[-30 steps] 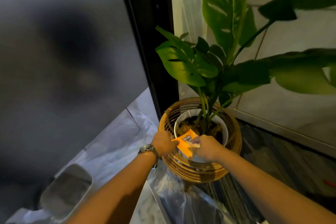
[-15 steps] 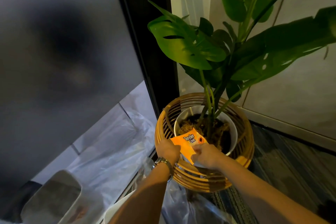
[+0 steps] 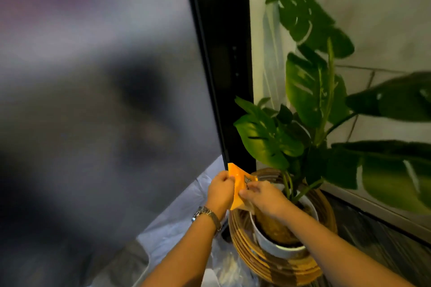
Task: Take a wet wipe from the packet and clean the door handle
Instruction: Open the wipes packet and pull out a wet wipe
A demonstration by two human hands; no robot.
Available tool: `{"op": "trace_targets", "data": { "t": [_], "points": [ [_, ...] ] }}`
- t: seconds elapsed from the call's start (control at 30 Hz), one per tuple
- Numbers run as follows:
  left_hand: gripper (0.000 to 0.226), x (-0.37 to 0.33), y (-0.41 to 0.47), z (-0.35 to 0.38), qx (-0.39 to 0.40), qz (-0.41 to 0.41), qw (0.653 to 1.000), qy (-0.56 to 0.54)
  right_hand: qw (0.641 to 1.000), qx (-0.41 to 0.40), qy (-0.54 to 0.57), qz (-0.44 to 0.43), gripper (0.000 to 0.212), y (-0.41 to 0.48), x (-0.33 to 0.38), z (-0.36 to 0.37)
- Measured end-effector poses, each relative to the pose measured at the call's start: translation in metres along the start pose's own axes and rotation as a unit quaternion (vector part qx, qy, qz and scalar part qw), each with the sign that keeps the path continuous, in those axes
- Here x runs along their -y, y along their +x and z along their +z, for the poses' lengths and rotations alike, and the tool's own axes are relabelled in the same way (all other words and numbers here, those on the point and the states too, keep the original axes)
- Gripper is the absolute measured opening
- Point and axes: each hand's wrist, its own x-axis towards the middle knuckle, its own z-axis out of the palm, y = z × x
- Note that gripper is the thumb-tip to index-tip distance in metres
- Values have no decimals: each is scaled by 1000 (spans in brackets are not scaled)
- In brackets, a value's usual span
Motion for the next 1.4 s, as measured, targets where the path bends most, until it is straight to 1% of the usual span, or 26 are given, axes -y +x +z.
{"op": "trace_targets", "data": {
  "t": [0.03, 0.13, 0.23, 0.3, 0.4, 0.57, 0.63, 0.67, 0.7, 0.73, 0.77, 0.83, 0.9, 0.97, 1.0, 1.03, 1.1, 1.13, 1.2, 1.27, 1.33, 1.37, 1.4],
  "points": [
    [19, -24, -10, -18, -20, 6, 1000, -21, 1000, -6, -9, -12, 37, -9, 31, -9],
    [23, -77, -41, -56, -81, 40, 994, -60, 998, -25, -18, -58, 25, -28, 97, -24],
    [28, -123, -76, -93, -137, 82, 983, -89, 991, -46, -39, -118, 29, -53, 160, -34],
    [29, -153, -99, -122, -179, 110, 974, -79, 984, -64, -58, -158, 32, -69, 200, -35],
    [26, -188, -133, -168, -240, 137, 959, -70, 968, -89, -98, -211, 29, -94, 256, -25],
    [29, -211, -189, -233, -327, 182, 927, -33, 942, -121, -147, -276, 23, -138, 327, 8],
    [30, -212, -209, -254, -363, 185, 913, -28, 925, -110, -177, -317, 15, -157, 347, 21],
    [30, -211, -218, -263, -382, 187, 905, -33, 920, -97, -172, -337, 14, -165, 355, 27],
    [28, -207, -228, -277, -404, 186, 895, -45, 920, -78, -156, -351, 22, -175, 366, 37],
    [26, -206, -235, -286, -417, 183, 889, -60, 922, -56, -133, -358, 28, -179, 373, 43],
    [25, -204, -241, -295, -428, 177, 883, -72, 926, -34, -100, -363, 30, -184, 380, 49],
    [29, -196, -258, -315, -437, 165, 881, -79, 929, 12, -37, -369, 27, -195, 391, 65],
    [34, -188, -275, -333, -412, 143, 897, -71, 924, 45, -7, -380, 22, -208, 396, 82],
    [43, -179, -289, -347, -372, 124, 918, -63, 914, 74, 20, -399, 23, -220, 398, 98],
    [43, -174, -294, -353, -367, 122, 921, -46, 908, 82, 28, -410, 24, -224, 398, 105],
    [38, -169, -297, -359, -375, 126, 918, -20, 904, 85, 32, -418, 26, -227, 399, 112],
    [24, -160, -303, -369, -411, 150, 899, 30, 901, 89, 45, -422, 27, -228, 400, 123],
    [20, -156, -306, -373, -427, 161, 889, 45, 902, 94, 53, -418, 27, -228, 399, 129],
    [22, -148, -307, -374, -450, 173, 874, 55, 906, 97, 62, -407, 27, -227, 396, 137],
    [24, -140, -310, -373, -472, 174, 863, 46, 912, 91, 79, -392, 28, -224, 393, 140],
    [23, -133, -315, -376, -502, 165, 849, 9, 923, 67, 130, -357, 33, -218, 390, 136],
    [23, -128, -317, -381, -514, 158, 843, -13, 926, 52, 161, -338, 33, -212, 389, 130],
    [22, -124, -318, -386, -517, 150, 842, -34, 927, 41, 169, -331, 32, -208, 388, 125]
  ]
}}
